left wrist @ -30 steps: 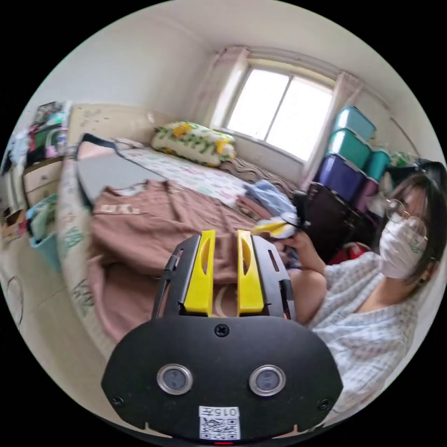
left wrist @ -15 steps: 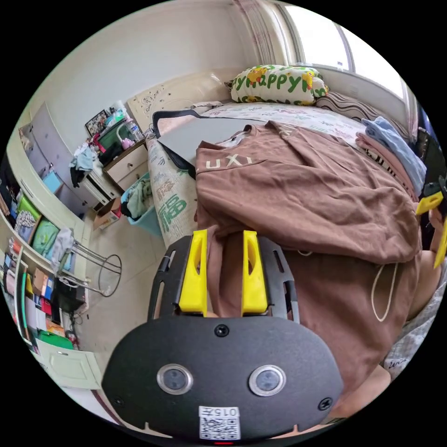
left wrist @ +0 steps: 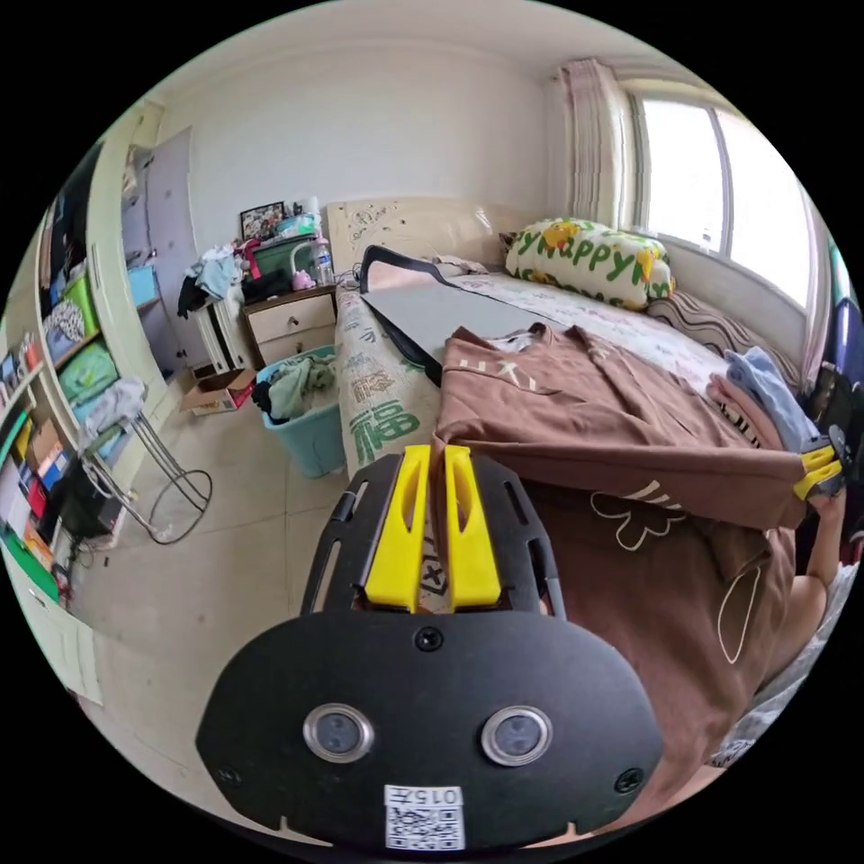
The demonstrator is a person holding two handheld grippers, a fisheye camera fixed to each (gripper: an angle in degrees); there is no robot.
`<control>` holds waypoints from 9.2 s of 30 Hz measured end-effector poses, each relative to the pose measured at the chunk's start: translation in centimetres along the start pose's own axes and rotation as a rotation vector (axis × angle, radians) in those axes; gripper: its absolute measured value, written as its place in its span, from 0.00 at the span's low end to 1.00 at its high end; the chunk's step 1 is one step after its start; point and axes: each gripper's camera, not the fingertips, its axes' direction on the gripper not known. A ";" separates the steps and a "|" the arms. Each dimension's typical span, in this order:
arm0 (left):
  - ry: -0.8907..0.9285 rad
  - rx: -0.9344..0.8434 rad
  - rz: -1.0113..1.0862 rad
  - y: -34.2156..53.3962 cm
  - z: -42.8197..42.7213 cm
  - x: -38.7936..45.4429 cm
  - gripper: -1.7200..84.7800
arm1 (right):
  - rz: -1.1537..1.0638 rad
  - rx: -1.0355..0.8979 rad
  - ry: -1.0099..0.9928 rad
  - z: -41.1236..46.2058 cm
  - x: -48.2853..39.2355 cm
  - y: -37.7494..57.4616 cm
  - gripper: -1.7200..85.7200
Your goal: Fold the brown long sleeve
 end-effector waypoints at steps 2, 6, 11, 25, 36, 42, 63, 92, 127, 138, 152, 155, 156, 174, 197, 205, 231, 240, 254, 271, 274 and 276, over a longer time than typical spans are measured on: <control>-0.019 -0.071 0.023 0.8 1.1 0.1 0.06 | -0.043 -0.043 -0.038 0.8 -0.6 -0.1 0.08; -0.051 -0.079 0.041 2.5 1.4 0.4 0.09 | -0.058 -0.079 -0.033 0.9 -1.3 0.0 0.12; 0.063 0.061 0.078 2.9 -1.2 0.8 0.10 | -0.008 -0.019 -0.051 -1.0 -0.2 0.8 0.14; 0.064 -0.073 0.051 4.1 3.6 -0.4 0.10 | -0.046 -0.057 -0.098 -1.6 0.6 0.7 0.05; 0.063 -0.067 0.052 4.3 3.8 -1.1 0.10 | 0.152 -0.168 -0.256 1.8 6.3 2.0 0.04; 0.078 -0.065 0.044 4.4 4.0 -1.7 0.10 | 0.221 -0.027 -0.132 -1.6 7.7 2.7 0.03; 0.104 -0.061 0.028 3.8 4.0 -4.0 0.10 | -0.247 -0.280 0.051 3.1 -2.5 -0.1 0.03; 0.240 -0.149 -0.216 -20.0 11.7 -2.7 0.17 | 0.190 -0.122 -0.252 -0.3 11.5 3.2 0.09; -0.033 -0.227 -0.244 -27.4 21.5 3.2 0.06 | 0.083 -0.097 -0.450 -4.3 15.6 7.0 0.02; 0.097 -0.050 -0.119 -21.3 7.1 0.6 0.12 | 0.120 -0.001 -0.268 -8.4 14.5 6.9 0.05; 0.165 -0.151 -0.199 -4.9 3.1 1.4 0.11 | -0.174 -0.245 -0.246 0.7 3.8 -1.0 0.14; 0.127 -0.221 -0.184 -5.2 4.4 1.8 0.09 | -0.174 -0.288 -0.129 1.7 3.3 -1.5 0.08; 0.107 -0.237 -0.166 -5.4 4.7 2.2 0.08 | -0.170 -0.294 -0.133 1.7 3.3 -1.6 0.06; 0.091 -0.073 -0.059 -10.0 0.7 -1.6 0.12 | 0.072 -0.138 -0.080 -3.4 17.7 -4.7 0.10; 0.215 -0.264 -0.132 -22.8 25.0 -3.2 0.05 | 0.551 -0.306 0.303 15.0 46.2 -18.3 0.05; 0.278 0.077 -0.109 -19.1 12.1 -0.8 0.03 | 0.404 -0.054 0.336 4.5 38.4 -15.8 0.01; 0.153 0.002 0.601 19.8 -15.7 22.9 0.10 | 0.037 0.087 0.188 -15.6 -2.5 14.8 0.12; -0.003 0.039 0.639 22.7 -15.6 25.7 0.05 | -0.075 -0.076 0.349 -11.3 -5.5 15.3 0.09; 0.178 0.028 0.678 24.7 -16.3 23.6 0.03 | 0.138 -0.169 0.145 -14.7 -1.0 19.6 0.03; 0.502 0.116 -0.439 16.0 -7.8 -8.8 0.13 | 0.718 0.311 0.055 -23.1 18.2 20.2 0.11; 0.544 0.030 -0.495 13.6 -3.3 -11.5 0.17 | 0.769 0.289 0.068 -21.9 21.8 17.7 0.13; 0.585 0.001 -0.512 12.6 -1.4 -12.5 0.17 | 0.807 0.228 0.121 -21.0 23.9 16.3 0.14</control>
